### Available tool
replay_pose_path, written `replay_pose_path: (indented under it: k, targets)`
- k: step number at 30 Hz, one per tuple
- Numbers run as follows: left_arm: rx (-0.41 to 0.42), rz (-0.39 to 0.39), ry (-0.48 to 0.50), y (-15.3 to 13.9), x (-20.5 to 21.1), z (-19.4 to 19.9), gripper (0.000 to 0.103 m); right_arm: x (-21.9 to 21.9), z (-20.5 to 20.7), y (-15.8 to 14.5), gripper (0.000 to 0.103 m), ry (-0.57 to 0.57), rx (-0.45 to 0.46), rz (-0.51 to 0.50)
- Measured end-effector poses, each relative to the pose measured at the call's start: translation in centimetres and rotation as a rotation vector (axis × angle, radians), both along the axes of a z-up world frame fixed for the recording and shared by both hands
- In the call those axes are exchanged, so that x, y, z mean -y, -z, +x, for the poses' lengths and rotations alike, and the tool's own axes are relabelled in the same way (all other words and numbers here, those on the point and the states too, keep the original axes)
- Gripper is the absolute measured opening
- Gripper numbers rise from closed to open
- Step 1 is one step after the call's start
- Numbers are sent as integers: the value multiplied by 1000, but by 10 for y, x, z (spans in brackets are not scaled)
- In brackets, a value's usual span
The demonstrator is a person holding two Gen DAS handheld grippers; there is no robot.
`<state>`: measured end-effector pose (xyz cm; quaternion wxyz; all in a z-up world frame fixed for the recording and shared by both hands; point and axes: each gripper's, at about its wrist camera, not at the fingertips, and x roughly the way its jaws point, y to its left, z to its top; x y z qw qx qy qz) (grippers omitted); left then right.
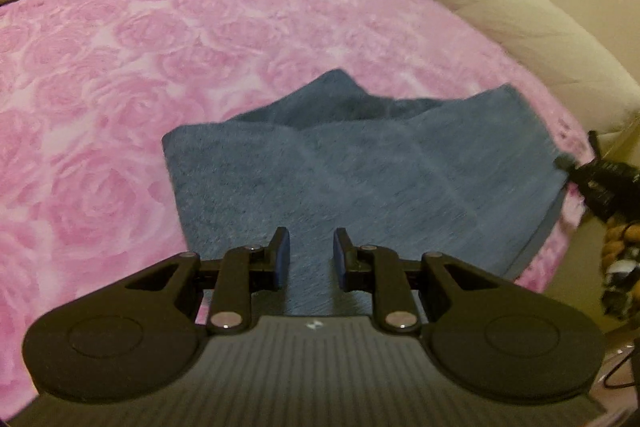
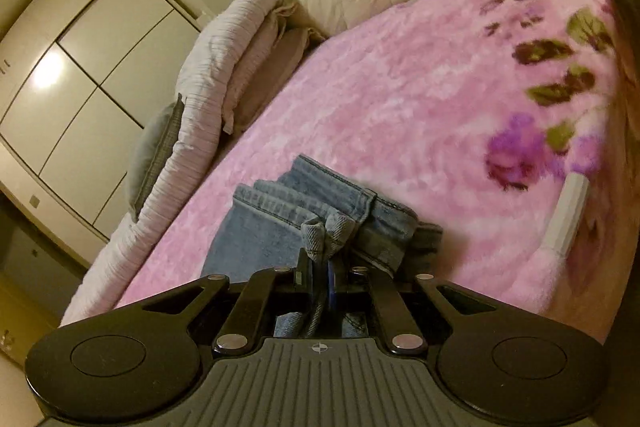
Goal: Fold clothes
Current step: 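Lay the folded jeans flat and open both grippers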
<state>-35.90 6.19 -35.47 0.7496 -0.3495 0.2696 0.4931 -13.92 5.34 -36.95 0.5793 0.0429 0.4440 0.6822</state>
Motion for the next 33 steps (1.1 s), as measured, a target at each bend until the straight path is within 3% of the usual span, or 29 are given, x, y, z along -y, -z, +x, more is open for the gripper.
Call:
replay_pose_path:
  k: [5,11,15,16,17,18,19,20,24,28,31,33]
  targets:
    - [-19,0,-6,4,1,-4,18,-13,-12,-25,5,-32,84,120]
    - [-45,0,0,13,1,-5,17,-14,1,3,5,12,57,-15]
    - [-84,16,-15,9,7,-6,17,-13,-3,-10,6,16,122,-38]
    - [-99,19,-27,6,10,-9,17,-12,-4,-14,8,17,141,-42]
    - [-115,22,-39,4,13,-11,17,-10,-5,-17,18,18,161,-46]
    - [-130,26,-52,2,16,-14,17,-4,-9,-23,33,56,238,-44]
    - [-143,28,-63,-1,19,-16,17,4,-13,-29,38,95,317,-42]
    - [-141,24,-71,-4,21,-19,17,10,-17,-33,40,118,387,-21]
    - [-147,16,-72,-10,25,-20,17,17,-42,-48,40,-10,557,100]
    - [-171,-19,-77,11,14,-12,19,-9,-58,-20,40,-141,685,44]
    - [-187,-27,-80,17,11,-8,19,-21,-52,-5,40,-121,731,-9]
    - [-194,-13,-82,11,16,-9,19,-14,-43,-18,40,-98,681,1]
